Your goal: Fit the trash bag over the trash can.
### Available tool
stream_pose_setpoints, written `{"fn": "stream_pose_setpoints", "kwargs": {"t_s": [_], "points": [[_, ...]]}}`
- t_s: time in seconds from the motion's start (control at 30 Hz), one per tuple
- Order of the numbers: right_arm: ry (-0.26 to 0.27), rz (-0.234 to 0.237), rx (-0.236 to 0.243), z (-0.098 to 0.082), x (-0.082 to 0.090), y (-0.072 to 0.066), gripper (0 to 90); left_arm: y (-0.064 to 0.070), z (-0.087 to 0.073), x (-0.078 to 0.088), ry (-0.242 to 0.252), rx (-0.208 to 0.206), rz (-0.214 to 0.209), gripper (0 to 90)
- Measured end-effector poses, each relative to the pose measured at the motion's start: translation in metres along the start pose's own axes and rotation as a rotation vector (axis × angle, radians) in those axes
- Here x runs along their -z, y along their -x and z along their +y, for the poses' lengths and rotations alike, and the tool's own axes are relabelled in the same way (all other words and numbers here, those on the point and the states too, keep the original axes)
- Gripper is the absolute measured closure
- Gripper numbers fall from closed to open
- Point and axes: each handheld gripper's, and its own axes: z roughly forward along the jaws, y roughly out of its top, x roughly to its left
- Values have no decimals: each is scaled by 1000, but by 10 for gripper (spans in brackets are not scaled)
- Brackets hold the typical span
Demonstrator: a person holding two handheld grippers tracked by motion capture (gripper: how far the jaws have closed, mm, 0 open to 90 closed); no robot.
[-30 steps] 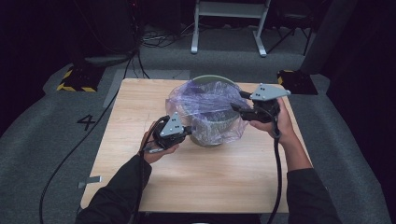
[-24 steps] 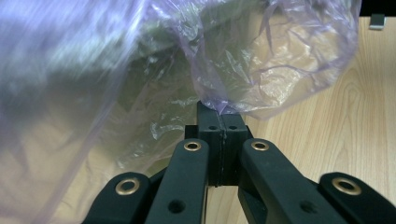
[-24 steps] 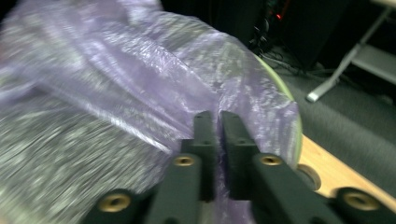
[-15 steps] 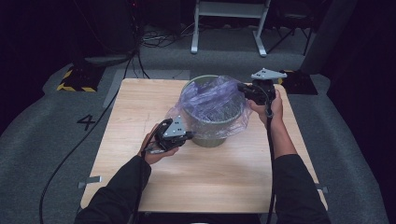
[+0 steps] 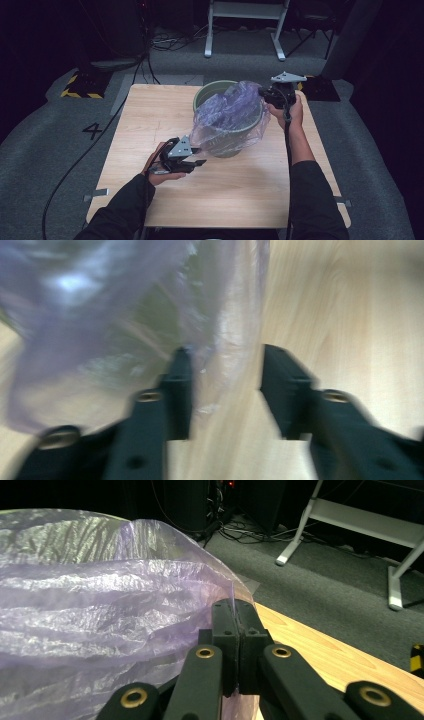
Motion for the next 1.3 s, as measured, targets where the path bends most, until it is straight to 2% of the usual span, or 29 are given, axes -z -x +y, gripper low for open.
{"fn": "stream_pose_setpoints", "kwargs": {"t_s": [0.07, 0.13, 0.2, 0.33, 0.43, 0.5, 0.57, 0.67, 0.7, 0.73, 0.8, 0.83, 0.9, 1.0, 1.07, 1.13, 1.17, 1.2, 1.27, 1.3], "points": [[4, -1, 2, 1, 2, 0, 891, 6, 1, 10, 21, 10, -8, 343], [8, 0, 2, 1, 4, -1, 886, 11, 3, 19, 36, 6, 2, 207], [8, -1, 1, 1, 5, -1, 880, 18, 6, 29, 68, 7, -8, 167], [14, 6, 3, 2, 8, -1, 875, 26, 16, 47, 123, -16, 17, 157], [7, 12, 30, 4, 8, -5, 869, 21, 34, 55, 148, -34, 93, 189], [4, 9, 34, 4, 7, -6, 869, 9, 47, 54, 161, -11, 85, 189], [8, 18, 18, 4, 7, -6, 869, -1, 54, 49, 147, -4, 137, 194], [11, 22, 35, 4, 7, -7, 865, -23, 64, 43, 135, 16, 167, 192], [12, 28, 40, 5, 7, -7, 865, -28, 66, 42, 125, 9, 206, 188], [12, 30, 45, 5, 7, -7, 862, -32, 67, 43, 128, 12, 224, 189], [9, 31, 50, 5, 7, -6, 862, -45, 71, 43, 139, 48, 201, 196], [7, 32, 54, 5, 7, -6, 861, -50, 73, 42, 124, 41, 209, 185], [5, 30, 53, 4, 8, -5, 862, -60, 76, 38, 83, 25, 265, 199], [2, 32, 63, 4, 8, -5, 861, -76, 79, 35, 76, 61, 290, 229], [0, 30, 83, 5, 8, -5, 861, -85, 81, 34, 63, 66, 322, 288], [-6, 21, 96, 5, 8, -5, 861, -96, 81, 33, 63, 95, 308, 388], [-9, 18, 100, 5, 7, -5, 861, -101, 81, 31, 65, 110, 316, 428], [-12, 11, 105, 5, 6, -5, 861, -106, 80, 30, 70, 126, 309, 474], [-15, 8, 102, 4, 5, -5, 862, -117, 78, 28, 92, 170, 261, 578], [-16, 4, 97, 4, 5, -4, 861, -122, 77, 26, 102, 195, 266, 605]]}}
